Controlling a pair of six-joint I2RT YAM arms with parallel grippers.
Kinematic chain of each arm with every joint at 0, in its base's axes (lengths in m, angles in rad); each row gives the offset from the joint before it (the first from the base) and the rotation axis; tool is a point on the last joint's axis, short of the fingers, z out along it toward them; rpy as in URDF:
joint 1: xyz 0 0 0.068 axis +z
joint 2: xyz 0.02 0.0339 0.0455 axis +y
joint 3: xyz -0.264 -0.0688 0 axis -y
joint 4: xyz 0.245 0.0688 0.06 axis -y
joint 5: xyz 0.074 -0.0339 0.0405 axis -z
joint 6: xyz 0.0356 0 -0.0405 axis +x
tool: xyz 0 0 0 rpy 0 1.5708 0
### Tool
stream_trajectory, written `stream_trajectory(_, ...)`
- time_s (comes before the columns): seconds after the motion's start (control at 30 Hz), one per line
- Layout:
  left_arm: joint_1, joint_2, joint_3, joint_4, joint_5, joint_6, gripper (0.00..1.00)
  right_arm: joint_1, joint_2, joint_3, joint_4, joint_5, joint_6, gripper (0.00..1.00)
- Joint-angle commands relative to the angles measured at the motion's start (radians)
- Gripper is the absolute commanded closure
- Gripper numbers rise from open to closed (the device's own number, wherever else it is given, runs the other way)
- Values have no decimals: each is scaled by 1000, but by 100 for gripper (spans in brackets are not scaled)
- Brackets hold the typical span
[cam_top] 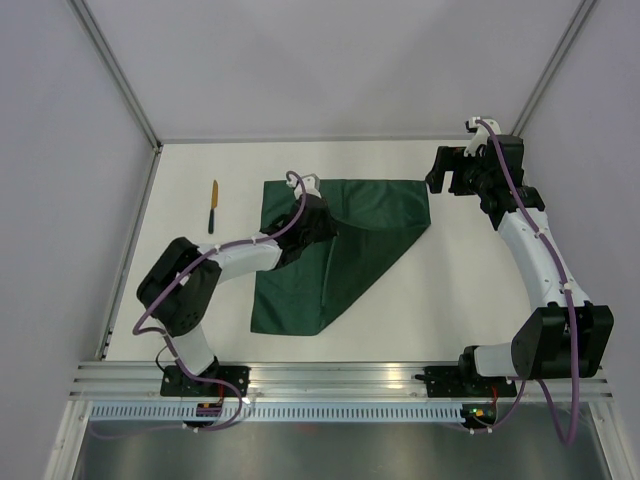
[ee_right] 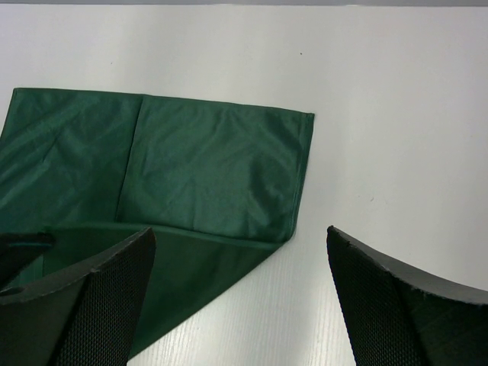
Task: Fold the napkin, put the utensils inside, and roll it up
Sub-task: Fold the napkin at the center of the board.
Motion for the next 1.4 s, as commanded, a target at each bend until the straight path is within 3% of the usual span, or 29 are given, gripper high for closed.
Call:
stream_trajectory(0.0,66,-37,23,-27,51,-31,98,-1,-14,40,-22,6,17,2)
stream_trajectory(0.43,251,9,149,-120,99,40,98,-2,-11,43,-22,-10,17,2)
stream_trajectory(1.37,431,146,333,-235,175,92,98,-1,-14,42,-27,-20,17,2)
